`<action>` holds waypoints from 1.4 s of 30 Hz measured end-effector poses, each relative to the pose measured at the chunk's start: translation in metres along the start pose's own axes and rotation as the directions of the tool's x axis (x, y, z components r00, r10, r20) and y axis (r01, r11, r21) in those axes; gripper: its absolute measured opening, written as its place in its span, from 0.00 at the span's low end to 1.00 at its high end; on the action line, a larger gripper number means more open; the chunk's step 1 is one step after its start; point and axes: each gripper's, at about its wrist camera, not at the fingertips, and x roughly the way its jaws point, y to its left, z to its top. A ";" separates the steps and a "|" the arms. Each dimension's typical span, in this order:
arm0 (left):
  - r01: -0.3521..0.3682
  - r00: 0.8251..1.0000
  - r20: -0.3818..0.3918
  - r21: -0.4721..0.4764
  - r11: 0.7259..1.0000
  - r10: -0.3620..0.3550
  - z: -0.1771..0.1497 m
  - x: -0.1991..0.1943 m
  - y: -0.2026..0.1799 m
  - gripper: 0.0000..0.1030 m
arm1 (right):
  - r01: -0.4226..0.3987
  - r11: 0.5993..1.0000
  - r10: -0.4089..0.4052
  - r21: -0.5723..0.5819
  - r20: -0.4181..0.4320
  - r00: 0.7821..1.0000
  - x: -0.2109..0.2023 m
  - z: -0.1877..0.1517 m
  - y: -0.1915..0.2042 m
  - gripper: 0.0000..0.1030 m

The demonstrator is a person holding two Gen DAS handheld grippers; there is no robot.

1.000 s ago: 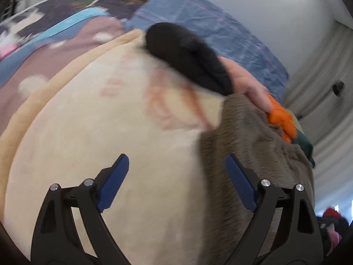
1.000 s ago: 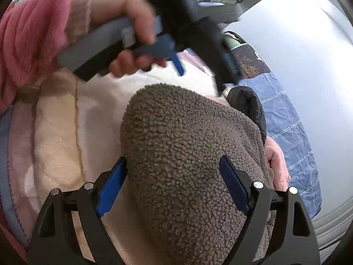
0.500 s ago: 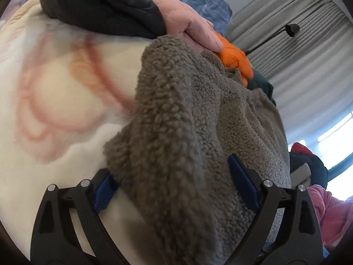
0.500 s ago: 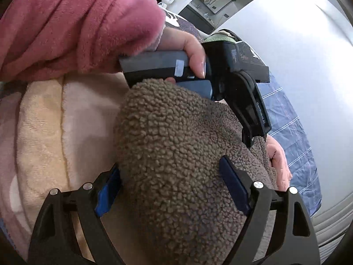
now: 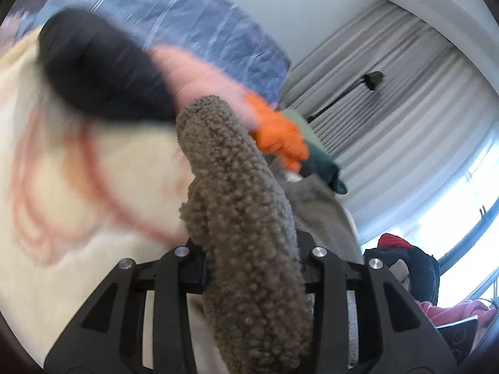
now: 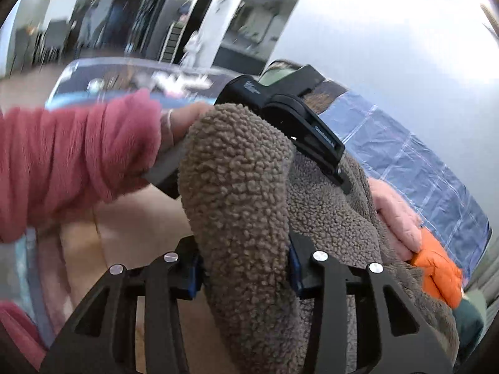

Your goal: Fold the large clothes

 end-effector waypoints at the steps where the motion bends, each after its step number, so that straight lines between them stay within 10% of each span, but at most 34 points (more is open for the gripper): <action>1: 0.000 1.000 0.005 0.019 1.000 0.000 0.005 0.000 -0.011 0.36 | 0.007 0.999 -0.008 0.039 0.029 1.000 -0.011 0.002 -0.011 0.42; 13: -0.063 0.991 -0.098 0.266 0.962 0.092 0.068 0.106 -0.194 0.36 | -0.012 0.875 -0.119 0.484 0.240 0.964 -0.140 -0.045 -0.126 0.40; 20: -0.109 0.933 -0.260 0.455 0.884 0.249 0.049 0.255 -0.285 0.36 | -0.010 0.687 -0.251 0.727 0.250 0.935 -0.209 -0.136 -0.196 0.39; 26: -0.108 0.855 -0.371 0.556 0.824 0.362 -0.009 0.372 -0.299 0.53 | -0.070 0.414 -0.282 0.908 0.201 0.938 -0.235 -0.246 -0.228 0.40; 30: -0.108 0.834 -0.393 0.573 0.812 0.388 -0.035 0.412 -0.301 0.72 | -0.084 0.280 -0.265 0.956 0.161 0.951 -0.239 -0.292 -0.228 0.52; 38: -0.142 0.815 -0.360 0.635 0.759 0.453 -0.047 0.415 -0.309 0.84 | -0.124 0.218 -0.230 0.968 0.174 0.958 -0.246 -0.305 -0.237 0.75; 42: -0.154 0.808 -0.343 0.661 0.734 0.479 -0.048 0.416 -0.313 0.85 | -0.164 0.165 -0.251 0.973 0.202 0.947 -0.246 -0.308 -0.245 0.66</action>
